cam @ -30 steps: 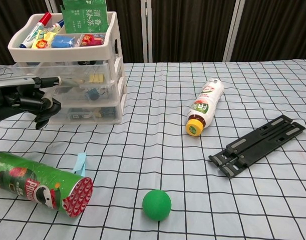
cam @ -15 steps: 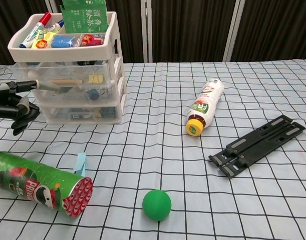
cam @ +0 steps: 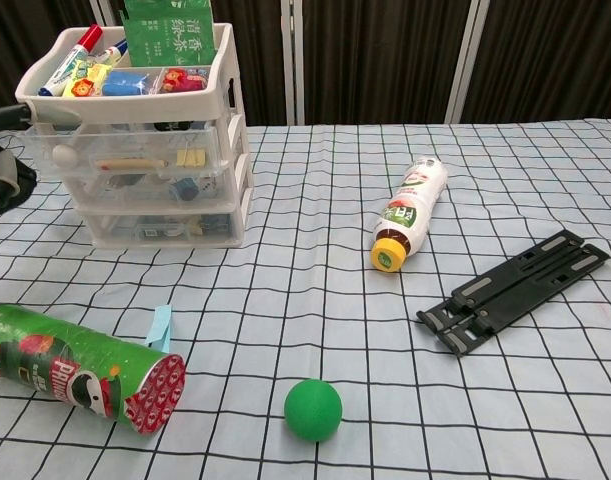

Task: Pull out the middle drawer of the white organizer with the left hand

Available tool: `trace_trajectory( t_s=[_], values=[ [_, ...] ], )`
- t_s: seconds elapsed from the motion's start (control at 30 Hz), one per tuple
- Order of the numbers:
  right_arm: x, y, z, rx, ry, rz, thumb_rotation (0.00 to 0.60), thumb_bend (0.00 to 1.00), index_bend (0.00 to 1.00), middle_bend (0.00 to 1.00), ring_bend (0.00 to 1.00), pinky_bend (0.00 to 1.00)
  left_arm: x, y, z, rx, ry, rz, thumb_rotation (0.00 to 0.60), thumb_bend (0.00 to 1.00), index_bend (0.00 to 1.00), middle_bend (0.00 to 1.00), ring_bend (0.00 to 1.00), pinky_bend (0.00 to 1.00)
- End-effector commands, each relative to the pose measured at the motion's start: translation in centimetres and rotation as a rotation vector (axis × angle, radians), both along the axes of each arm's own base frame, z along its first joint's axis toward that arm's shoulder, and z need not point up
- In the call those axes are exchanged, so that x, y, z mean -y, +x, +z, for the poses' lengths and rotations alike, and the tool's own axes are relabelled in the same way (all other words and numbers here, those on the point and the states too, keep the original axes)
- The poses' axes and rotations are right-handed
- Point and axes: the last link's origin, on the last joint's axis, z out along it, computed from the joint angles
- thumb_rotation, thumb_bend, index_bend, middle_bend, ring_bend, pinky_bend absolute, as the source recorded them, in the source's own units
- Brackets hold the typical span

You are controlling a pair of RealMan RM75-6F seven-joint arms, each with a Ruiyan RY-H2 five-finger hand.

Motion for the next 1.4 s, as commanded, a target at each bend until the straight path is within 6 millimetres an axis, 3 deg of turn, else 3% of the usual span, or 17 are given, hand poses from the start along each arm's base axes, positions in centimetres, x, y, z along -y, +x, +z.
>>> trace_trajectory(
  t_s=[0.03,0.5,0.77,1.4],
  values=[
    [0.0,0.0,0.0,0.000,0.001,-0.001,0.600,0.03,0.00,0.00,0.00,0.00,0.6,1.8,1.5,-0.068,0.087,-0.014,0.600,1.00,0.08,0.78,0.76,0.68],
    [0.0,0.0,0.0,0.000,0.005,-0.005,0.600,0.03,0.00,0.00,0.00,0.00,-2.1,3.4,2.2,-0.217,0.030,0.124,0.600,1.00,0.13,0.79,0.76,0.68],
    [0.0,0.0,0.0,0.001,0.007,-0.007,0.600,0.03,0.00,0.00,0.00,0.00,-2.8,3.6,2.1,-0.239,0.008,0.148,0.600,1.00,0.19,0.79,0.76,0.69],
    [0.0,-0.1,0.2,0.005,0.008,-0.009,0.600,0.03,0.00,0.00,0.00,0.00,-3.6,3.4,1.7,-0.281,-0.026,0.184,0.600,1.00,0.20,0.79,0.76,0.69]
  ],
)
